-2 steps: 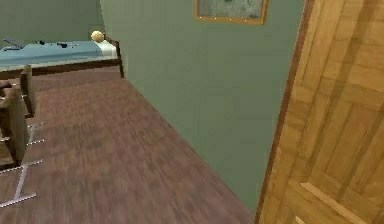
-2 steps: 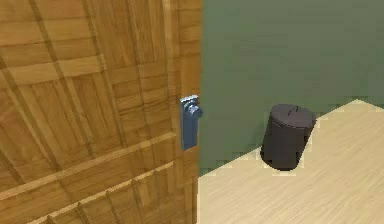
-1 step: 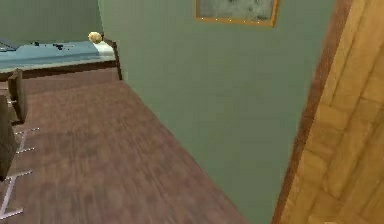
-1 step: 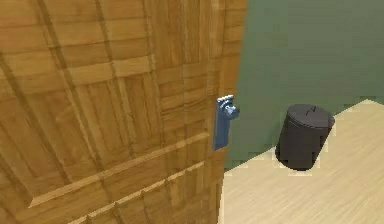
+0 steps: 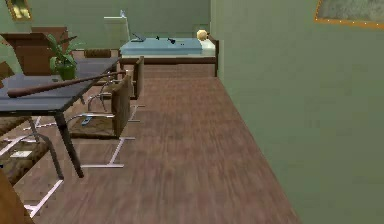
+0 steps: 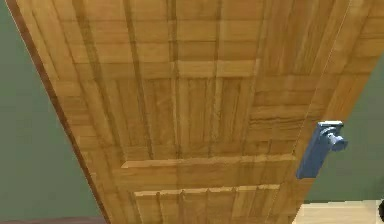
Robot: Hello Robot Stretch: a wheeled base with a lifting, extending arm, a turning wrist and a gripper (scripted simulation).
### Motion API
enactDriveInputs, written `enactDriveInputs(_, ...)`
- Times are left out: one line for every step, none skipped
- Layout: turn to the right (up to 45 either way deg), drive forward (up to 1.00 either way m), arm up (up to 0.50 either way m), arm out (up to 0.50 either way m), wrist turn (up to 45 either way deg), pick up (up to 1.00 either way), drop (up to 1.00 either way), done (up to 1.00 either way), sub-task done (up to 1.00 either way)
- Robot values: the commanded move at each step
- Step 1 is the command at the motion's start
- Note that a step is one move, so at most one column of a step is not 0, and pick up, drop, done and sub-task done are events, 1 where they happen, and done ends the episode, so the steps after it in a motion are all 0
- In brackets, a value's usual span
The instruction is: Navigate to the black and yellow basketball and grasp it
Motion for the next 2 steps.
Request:
enactDriveInputs(0.0,0.50,0.00,0.00,0.0,0.00,0.00,0.00,0.00)
enactDriveInputs(-3.0,0.00,0.00,0.00,0.0,0.00,0.00,0.00,0.00)
